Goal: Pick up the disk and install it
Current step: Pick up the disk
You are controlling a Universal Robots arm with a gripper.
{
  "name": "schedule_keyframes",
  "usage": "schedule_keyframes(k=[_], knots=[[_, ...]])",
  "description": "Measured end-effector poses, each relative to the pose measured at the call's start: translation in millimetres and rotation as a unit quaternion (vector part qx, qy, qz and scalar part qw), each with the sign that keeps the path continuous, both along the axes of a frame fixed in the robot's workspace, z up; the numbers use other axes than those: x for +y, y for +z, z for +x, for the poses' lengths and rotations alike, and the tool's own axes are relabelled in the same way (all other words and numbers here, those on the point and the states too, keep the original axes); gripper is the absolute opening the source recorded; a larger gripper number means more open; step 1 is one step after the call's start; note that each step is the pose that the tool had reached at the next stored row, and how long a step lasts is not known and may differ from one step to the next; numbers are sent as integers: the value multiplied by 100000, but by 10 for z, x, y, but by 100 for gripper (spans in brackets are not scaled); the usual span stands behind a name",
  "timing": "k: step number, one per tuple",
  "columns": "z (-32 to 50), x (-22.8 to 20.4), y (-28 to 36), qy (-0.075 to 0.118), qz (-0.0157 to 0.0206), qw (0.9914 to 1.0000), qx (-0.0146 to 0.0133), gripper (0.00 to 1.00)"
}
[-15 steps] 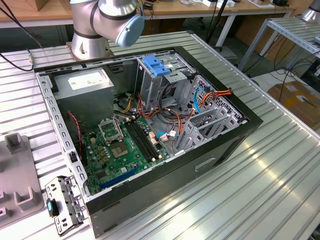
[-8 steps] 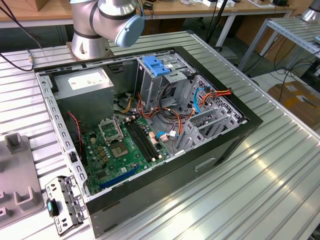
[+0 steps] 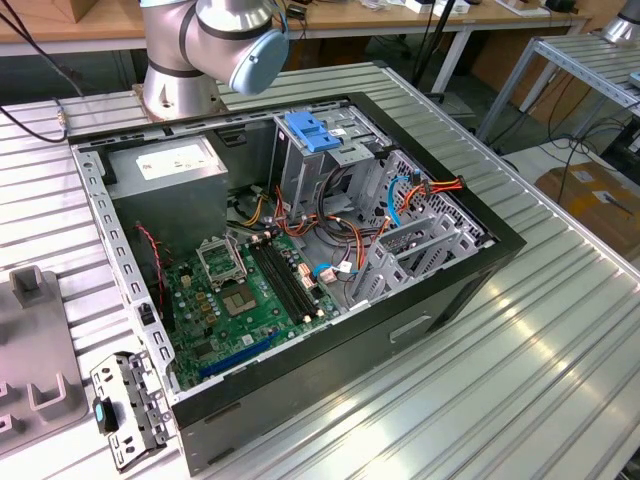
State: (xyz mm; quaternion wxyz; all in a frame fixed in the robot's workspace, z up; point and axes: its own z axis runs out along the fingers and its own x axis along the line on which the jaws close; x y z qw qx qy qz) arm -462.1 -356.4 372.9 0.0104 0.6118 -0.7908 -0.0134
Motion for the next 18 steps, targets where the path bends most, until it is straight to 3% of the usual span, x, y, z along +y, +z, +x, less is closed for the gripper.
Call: schedule_keyframes(k=[2, 5, 9, 11, 15, 18], knots=[[0, 0, -1, 1608, 15, 99987, -4, 11], [0, 0, -3, 5862, 26, 99828, 0, 11], [1, 0, -7, 7952, 15, 99683, -7, 11], [0, 0, -19, 8296, -64, 99655, -46, 24], [-8, 0, -73, 8583, -166, 99629, -575, 48], [-32, 0, -106, 8653, -205, 99619, -1102, 54]])
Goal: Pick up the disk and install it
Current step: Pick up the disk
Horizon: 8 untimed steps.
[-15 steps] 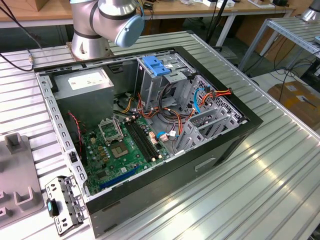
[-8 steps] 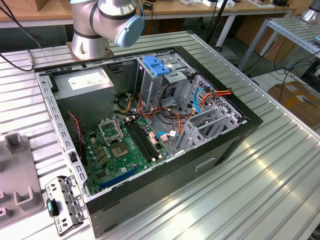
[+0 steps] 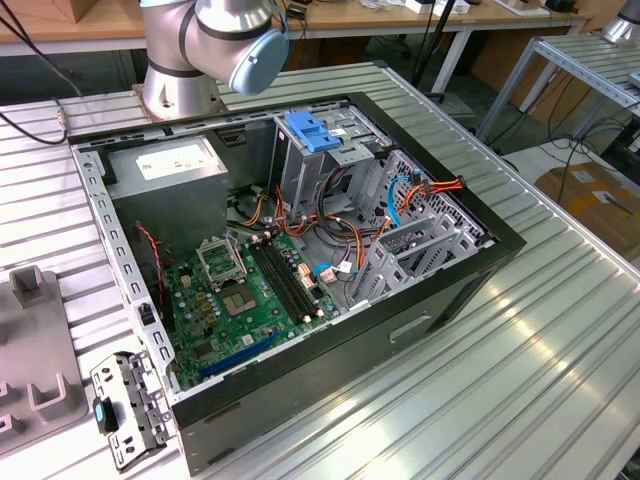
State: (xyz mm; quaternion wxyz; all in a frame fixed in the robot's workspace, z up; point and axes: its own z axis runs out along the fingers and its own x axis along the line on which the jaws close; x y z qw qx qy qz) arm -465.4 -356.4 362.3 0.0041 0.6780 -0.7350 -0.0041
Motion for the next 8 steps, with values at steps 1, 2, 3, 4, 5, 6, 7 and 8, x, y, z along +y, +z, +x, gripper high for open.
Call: schedule_keyframes(k=[1, 2, 3, 4, 5, 6, 7, 8], knots=[[-13, 0, -7, -1, -2, 100000, -268, 54], [-34, 0, -17, 1, -6, 99997, -765, 54], [-46, 0, -33, 0, -3, 99994, -1069, 54], [-46, -1, -41, 15, 1, 99993, -1188, 54], [-46, -1, -40, 33, -3, 99993, -1184, 54], [-47, 0, -41, 30, -2, 99993, -1187, 54], [-47, 0, -41, 32, -3, 99993, -1190, 54], [-47, 0, -41, 34, -1, 99993, -1191, 54]])
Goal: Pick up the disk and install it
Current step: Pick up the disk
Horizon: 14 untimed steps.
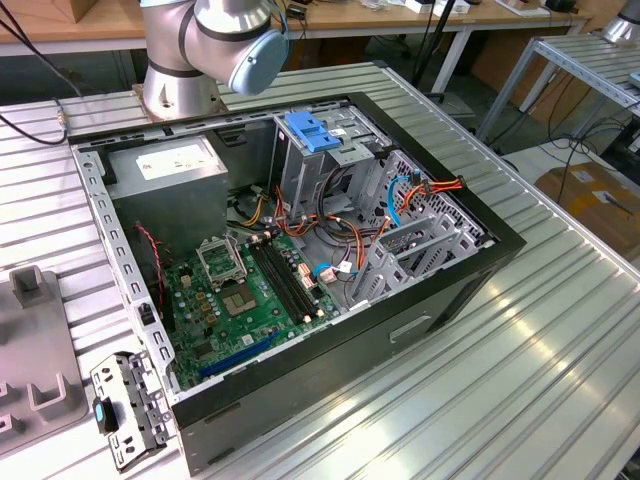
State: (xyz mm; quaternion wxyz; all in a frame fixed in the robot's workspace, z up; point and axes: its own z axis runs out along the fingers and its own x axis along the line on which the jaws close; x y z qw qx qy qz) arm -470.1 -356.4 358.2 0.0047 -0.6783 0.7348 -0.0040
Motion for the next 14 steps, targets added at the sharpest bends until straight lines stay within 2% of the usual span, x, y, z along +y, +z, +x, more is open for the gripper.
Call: schedule_keyframes(k=[6, 9, 12, 14], knots=[[0, 0, -7, 12, 4, 100000, -9, 54], [0, 11, -73, 15, 44, 100000, 2, 54], [-2, 14, -115, 5, 591, 99998, -11, 54], [-10, 12, -147, 13, 613, 99998, 3, 54]])
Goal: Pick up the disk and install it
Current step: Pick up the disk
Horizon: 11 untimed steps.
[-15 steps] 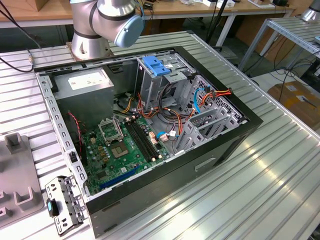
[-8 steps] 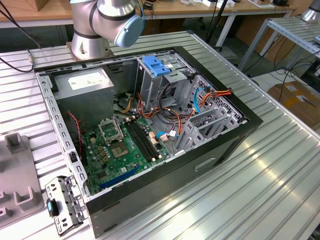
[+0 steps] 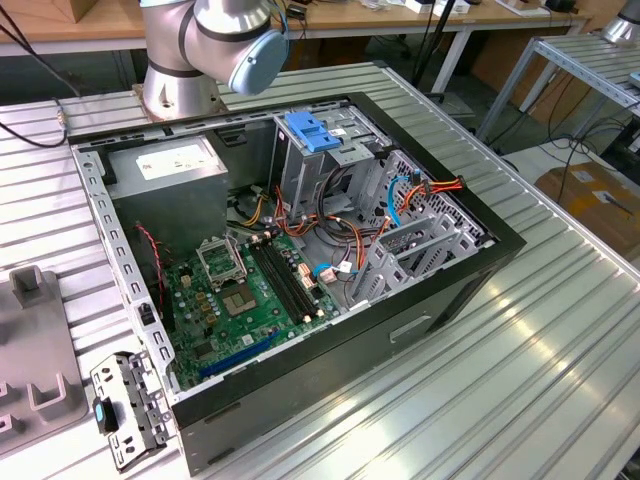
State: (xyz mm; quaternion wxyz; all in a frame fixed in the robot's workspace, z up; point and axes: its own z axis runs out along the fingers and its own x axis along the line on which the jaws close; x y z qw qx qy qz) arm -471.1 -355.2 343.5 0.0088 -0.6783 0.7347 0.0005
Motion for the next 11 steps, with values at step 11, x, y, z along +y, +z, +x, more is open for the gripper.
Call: schedule_keyframes(k=[11], knots=[[-34, 1, -182, -513, 10, 99998, 396, 54]])
